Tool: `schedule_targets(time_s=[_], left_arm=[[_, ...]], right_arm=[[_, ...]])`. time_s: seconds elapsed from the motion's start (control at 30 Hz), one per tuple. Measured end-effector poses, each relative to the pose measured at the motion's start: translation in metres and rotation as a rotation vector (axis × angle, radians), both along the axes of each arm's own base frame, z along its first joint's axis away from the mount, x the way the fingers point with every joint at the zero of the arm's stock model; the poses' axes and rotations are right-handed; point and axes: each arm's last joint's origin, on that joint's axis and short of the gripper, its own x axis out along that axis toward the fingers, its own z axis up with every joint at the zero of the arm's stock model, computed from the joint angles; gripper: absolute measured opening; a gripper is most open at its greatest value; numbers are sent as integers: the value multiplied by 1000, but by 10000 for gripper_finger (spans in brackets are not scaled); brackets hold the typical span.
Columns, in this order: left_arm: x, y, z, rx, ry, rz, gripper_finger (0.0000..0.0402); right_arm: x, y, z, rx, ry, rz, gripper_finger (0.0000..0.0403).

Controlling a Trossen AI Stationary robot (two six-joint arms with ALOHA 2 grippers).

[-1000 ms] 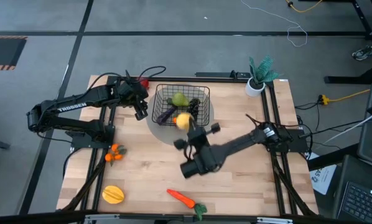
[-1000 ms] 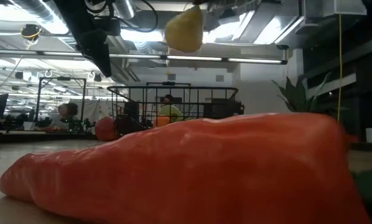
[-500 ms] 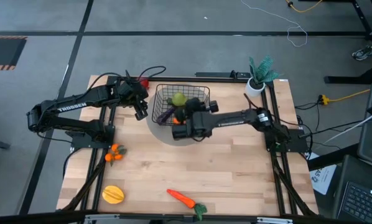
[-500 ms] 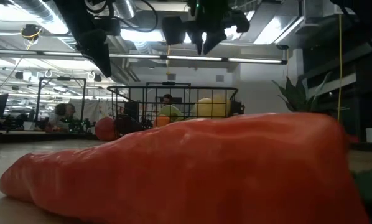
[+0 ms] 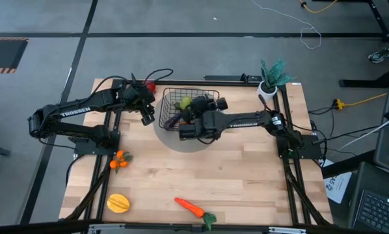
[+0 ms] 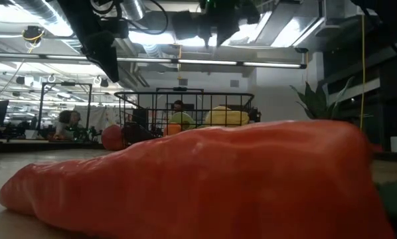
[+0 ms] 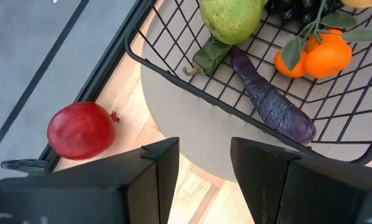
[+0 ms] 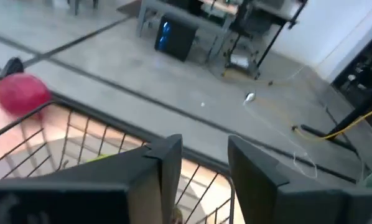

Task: Build produce basket
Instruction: Put the orange carrot into the black wire basket

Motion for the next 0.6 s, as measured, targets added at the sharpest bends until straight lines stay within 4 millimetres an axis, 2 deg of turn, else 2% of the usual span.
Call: schedule_targets(time_s=[0.13, 0.2, 0.3, 0.47, 0.6], left_arm=[[0, 0, 0, -1, -1, 1, 133], [0, 0, 0, -3, -3, 5, 133], [0, 0, 0, -13, -13, 20, 133], [0, 0, 0, -43, -41, 64, 133], [0, -1, 0, -63, -62, 89, 133]], right_arm=[[2, 8, 21, 139, -8, 66, 128], [1, 18, 33, 276, 9, 151, 128], [1, 39, 37, 507, 53, 335, 128], [-5, 90, 36, 807, 116, 587, 128], [-14, 138, 30, 856, 148, 715, 128]])
